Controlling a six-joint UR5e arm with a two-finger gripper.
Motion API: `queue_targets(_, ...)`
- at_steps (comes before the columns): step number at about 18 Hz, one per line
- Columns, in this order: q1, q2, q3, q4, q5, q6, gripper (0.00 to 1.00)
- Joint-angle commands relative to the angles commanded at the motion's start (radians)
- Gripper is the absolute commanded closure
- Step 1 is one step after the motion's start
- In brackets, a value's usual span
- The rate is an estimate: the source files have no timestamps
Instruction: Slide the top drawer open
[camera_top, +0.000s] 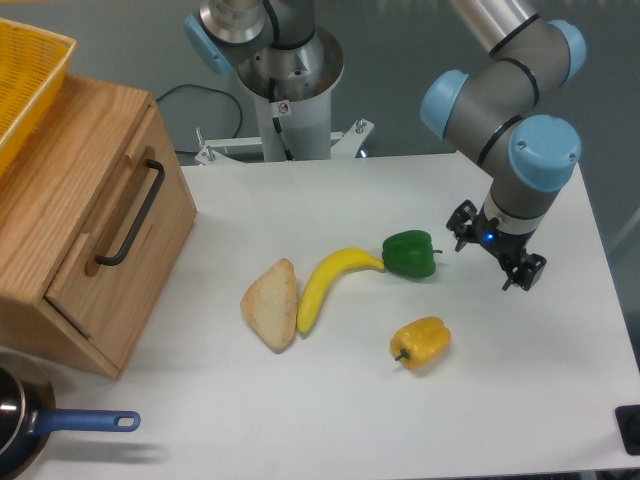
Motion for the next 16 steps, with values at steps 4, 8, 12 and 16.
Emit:
queue_targets(4,-0.008,0.008,-0.002,0.002,-0.005,0.014,0.00)
queue_targets(8,-0.038,0.009,-0.030,0.005,-0.006,0.003,0.00)
queue_targets(12,-0.020,0.032,-0.069,0.014,-0.009,-0.142,0.00)
queue_targets(16,-0.029,0.043,-0.077,0.014,-0.086,-0.398,0.00)
